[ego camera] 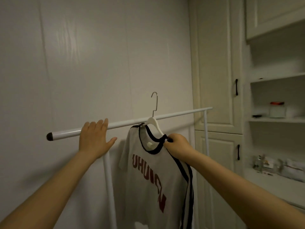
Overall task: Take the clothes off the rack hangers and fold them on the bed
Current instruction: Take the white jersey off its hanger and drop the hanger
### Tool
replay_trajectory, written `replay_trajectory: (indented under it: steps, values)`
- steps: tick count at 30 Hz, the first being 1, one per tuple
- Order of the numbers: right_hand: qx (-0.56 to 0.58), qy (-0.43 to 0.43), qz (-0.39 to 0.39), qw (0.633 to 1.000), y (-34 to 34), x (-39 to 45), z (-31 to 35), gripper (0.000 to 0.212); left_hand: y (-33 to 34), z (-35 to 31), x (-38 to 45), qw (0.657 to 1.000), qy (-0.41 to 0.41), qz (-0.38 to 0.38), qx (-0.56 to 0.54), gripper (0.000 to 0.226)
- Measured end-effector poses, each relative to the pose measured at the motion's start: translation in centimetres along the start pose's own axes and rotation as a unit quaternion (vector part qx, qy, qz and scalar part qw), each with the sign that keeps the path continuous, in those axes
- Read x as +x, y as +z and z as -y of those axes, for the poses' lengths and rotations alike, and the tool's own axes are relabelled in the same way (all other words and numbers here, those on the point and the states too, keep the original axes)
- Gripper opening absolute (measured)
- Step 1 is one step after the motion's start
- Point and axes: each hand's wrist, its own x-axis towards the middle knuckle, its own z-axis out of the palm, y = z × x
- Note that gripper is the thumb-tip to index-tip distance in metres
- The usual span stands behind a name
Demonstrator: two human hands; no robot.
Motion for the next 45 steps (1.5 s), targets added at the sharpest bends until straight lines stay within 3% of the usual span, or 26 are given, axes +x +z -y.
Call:
replay_trajectory:
  steps: [5, 11, 17, 20, 22, 27, 32, 35, 37, 45]
  values:
    - [-0.065, -0.005, -0.009, 0.998, -5.7, -3.9, -3.4, 0.018, -2.8, -4.9, 0.8, 0.985, -0.042, 0.03, -0.162, 0.065]
    - [-0.135, -0.027, -0.036, 0.99, -13.8, -11.6, -6.4, 0.023, -9.1, -18.9, -1.3, 0.937, 0.06, 0.038, -0.342, 0.066]
    - [-0.196, -0.041, -0.062, 0.978, -23.1, -19.9, -8.5, 0.022, -15.8, -30.1, -3.7, 0.872, 0.158, -0.027, -0.462, 0.053]
    - [-0.255, -0.01, -0.087, 0.963, -27.6, -24.3, -10.9, 0.021, -19.2, -35.5, -5.2, 0.842, 0.176, -0.004, -0.511, 0.03]
    - [-0.282, 0.016, -0.09, 0.955, -30.8, -27.8, -12.4, 0.018, -21.4, -39.1, -6.4, 0.816, 0.192, 0.054, -0.543, 0.023]
    - [-0.343, 0.08, -0.151, 0.923, -38.7, -37.6, -14.8, 0.024, -27.5, -48.1, -10.8, 0.724, 0.252, 0.149, -0.625, 0.027]
    - [-0.382, 0.169, -0.219, 0.882, -46.2, -47.3, -16.0, 0.029, -34.7, -57.1, -15.1, 0.635, 0.275, 0.172, -0.701, 0.028]
    - [-0.356, 0.203, -0.264, 0.873, -49.2, -52.0, -16.6, 0.027, -37.7, -60.8, -16.6, 0.606, 0.297, 0.178, -0.717, 0.029]
    - [-0.321, 0.225, -0.303, 0.869, -50.8, -54.7, -16.8, 0.038, -39.3, -62.9, -17.3, 0.59, 0.314, 0.183, -0.721, 0.03]
    - [-0.329, 0.31, -0.423, 0.785, -56.6, -65.6, -18.6, 0.034, -45.4, -74.1, -19.9, 0.506, 0.357, 0.182, -0.764, 0.025]
